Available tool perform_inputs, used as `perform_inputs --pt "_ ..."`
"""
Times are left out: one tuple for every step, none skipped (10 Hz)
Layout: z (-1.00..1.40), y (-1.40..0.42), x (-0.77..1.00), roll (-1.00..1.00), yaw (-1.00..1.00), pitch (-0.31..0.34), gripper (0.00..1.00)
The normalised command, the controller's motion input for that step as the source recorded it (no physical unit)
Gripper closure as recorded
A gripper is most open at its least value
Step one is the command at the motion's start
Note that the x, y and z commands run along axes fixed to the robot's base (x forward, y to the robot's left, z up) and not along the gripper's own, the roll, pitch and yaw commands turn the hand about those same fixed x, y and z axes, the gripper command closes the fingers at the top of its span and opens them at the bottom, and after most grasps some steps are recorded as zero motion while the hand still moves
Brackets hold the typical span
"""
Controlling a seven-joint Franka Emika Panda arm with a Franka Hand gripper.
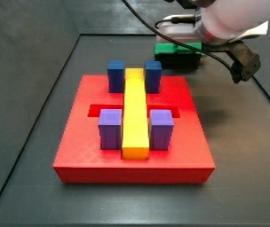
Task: Pick up the green object. Move up. Place the green object on the fixture. Regrasp the green object. Move to above the board. Insert the green object.
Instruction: Regrasp the green object.
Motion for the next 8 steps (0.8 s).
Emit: perform_inputs --pt "-0.2 0.0 0.01 0.07 0.0 0.0 0.0" --pt "-0.28 0.0 0.03 0.0 0.0 0.0 0.0" --pt "-0.14 0.0 0.05 0.04 0.0 0.0 0.0" --pt "0.0 0.0 0.0 0.0 0.0 0.0 0.0" --pt "0.0 0.0 0.0 0.0 0.0 0.0 1.0" --pt "0.0 0.0 0.0 0.0 0.0 0.0 1.0" --pt "0.0 0.0 0.0 0.0 0.0 0.0 1.0" --pt "0.0 0.0 0.0 0.0 0.0 0.0 1.0"
